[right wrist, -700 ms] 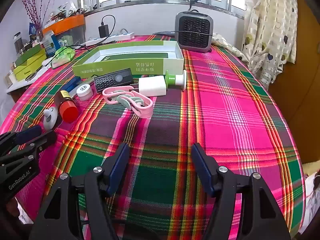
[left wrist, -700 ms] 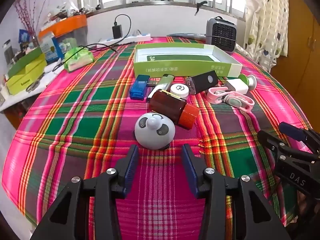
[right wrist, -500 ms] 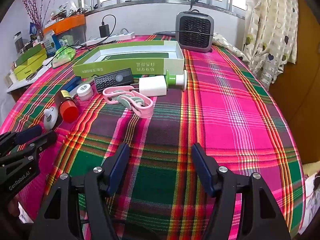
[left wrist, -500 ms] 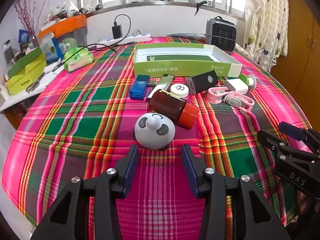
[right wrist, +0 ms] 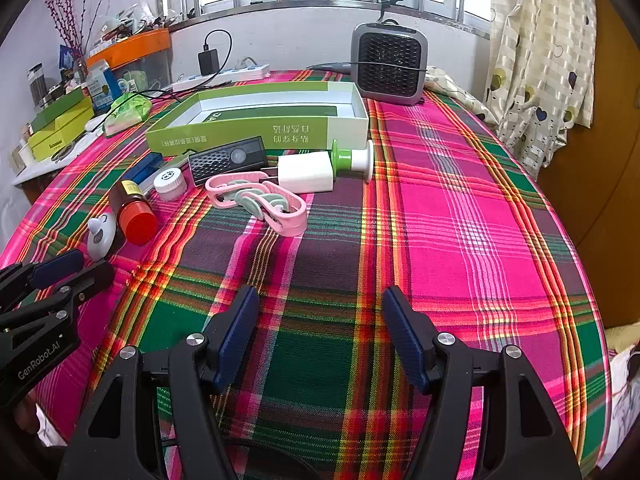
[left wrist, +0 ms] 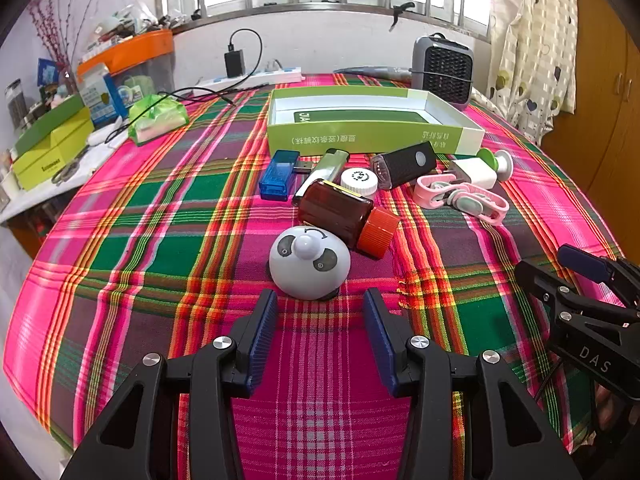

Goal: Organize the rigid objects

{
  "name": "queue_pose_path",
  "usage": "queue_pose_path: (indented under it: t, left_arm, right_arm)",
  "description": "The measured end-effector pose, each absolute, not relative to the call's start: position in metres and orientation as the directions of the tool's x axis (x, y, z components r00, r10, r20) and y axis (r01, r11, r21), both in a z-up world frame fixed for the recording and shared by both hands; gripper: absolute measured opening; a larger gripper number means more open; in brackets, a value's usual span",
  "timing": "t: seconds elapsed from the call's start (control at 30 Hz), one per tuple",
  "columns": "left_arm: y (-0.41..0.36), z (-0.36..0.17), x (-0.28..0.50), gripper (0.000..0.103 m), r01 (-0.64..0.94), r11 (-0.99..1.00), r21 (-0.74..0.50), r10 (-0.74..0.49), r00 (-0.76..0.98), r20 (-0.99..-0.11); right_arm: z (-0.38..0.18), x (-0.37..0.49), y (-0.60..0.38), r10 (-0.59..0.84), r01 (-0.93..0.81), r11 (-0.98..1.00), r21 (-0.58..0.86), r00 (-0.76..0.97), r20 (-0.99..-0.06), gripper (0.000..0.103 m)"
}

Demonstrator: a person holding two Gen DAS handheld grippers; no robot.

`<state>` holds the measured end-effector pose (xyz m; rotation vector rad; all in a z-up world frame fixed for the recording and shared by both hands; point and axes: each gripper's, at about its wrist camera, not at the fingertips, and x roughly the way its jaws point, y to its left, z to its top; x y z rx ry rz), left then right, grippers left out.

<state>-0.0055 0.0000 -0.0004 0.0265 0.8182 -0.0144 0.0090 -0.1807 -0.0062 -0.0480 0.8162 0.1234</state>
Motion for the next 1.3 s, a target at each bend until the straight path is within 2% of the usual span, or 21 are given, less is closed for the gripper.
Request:
queue_pose_path:
  t: [0.7,1.0,1.3]
  left_arm:
    - [0.0,-0.001,-0.006,0.043,0.025,1.0,0.017,-0.004,0.683,-0.73]
    - [0.006,0.0,-0.001,0.043,0.072,0.997,0.001,-0.048,0.668,-0.742]
    - [0.027,0.008,0.001,0.043,0.068,0.995,-0.073,-0.1,0.674,-0.732]
  right_arm:
    - [-0.006,0.009,-0.18,0.091,-0.129,0.992,0.004,0.679,-0.728,0.065]
    - [-0.008,0.011,-0.179,0.097,-0.136,0.991,0.005,0.675,-0.731,0.065]
    - [-0.004,0.018,-0.18,0.177,-0.244,0.97,0.019,0.647,-0.742,0.065]
